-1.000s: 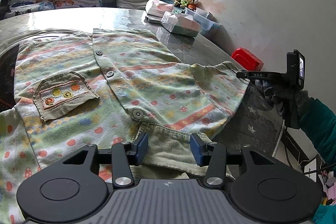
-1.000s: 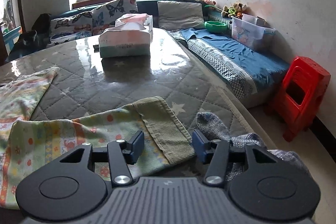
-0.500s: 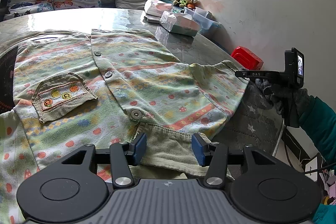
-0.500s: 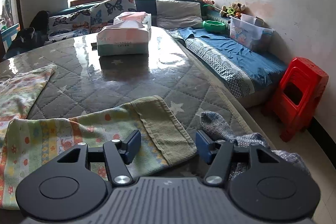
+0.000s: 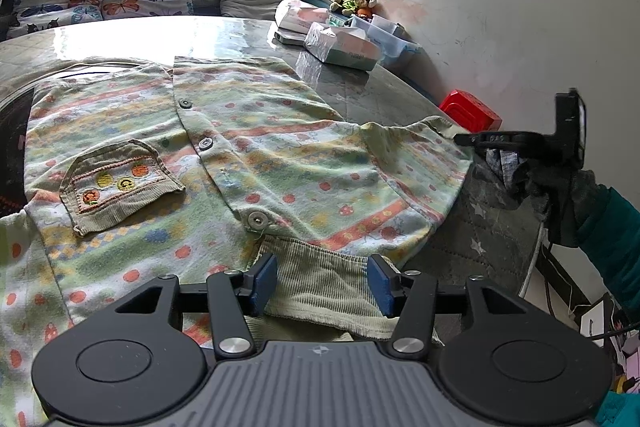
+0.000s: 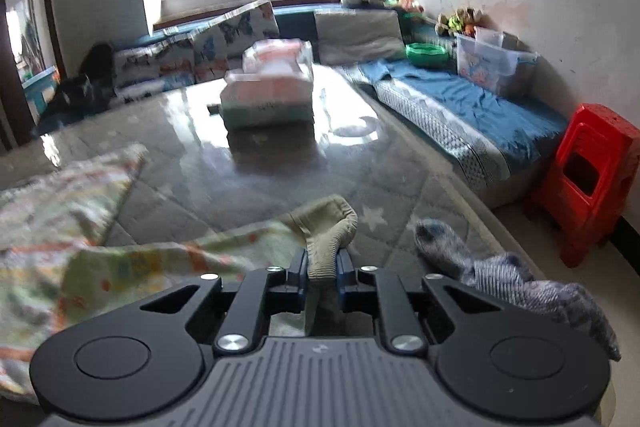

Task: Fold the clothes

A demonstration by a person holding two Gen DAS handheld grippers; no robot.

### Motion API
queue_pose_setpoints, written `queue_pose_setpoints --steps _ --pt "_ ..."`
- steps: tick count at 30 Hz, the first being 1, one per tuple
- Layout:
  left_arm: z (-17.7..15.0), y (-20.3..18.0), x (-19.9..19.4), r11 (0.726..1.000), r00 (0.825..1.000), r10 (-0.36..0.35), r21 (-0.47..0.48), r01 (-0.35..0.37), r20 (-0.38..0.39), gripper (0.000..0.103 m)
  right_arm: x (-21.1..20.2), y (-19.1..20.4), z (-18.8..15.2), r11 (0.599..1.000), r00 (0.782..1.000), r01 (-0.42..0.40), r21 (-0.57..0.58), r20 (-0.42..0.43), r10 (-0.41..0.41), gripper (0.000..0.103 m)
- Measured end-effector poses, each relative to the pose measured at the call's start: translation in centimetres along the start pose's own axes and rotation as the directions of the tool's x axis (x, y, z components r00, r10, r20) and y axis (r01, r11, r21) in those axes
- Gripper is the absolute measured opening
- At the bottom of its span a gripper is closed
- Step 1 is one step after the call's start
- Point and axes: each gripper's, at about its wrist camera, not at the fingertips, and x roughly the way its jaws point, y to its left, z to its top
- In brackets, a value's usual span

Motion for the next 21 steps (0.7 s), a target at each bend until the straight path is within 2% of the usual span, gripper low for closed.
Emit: queue_pose_setpoints --steps 6,11,16,21 --pt "0.1 0.1 -0.7 0.999 0.999 0.035 -0.004 -0.035 0.022 0.06 -3.7 2.0 2.4 0.996 0.992 -0.082 -0.027 0.095 0.084 0.012" --pt "0.0 0.9 -1.7 0.998 0.997 0.065 -0.025 -0.064 0.044 0.062 -6.8 5.5 4.6 0.977 0.969 -0.181 -0.11 0.153 0.196 0.012" --pt "-0.5 1.9 -3.2 0.994 0.992 0.103 -0.052 -0.099 0.078 0.066 -8.6 10.6 6.3 0.931 0.93 -0.289 -0.223 0.165 0.328 0.012" --pt "-1.5 3.4 -5.3 0.984 0.981 0.154 -0.104 -0.142 0.119 0.072 -9.2 16.5 6.7 0.856 0.885 -0.387 -0.342 0.122 0.449 0.012"
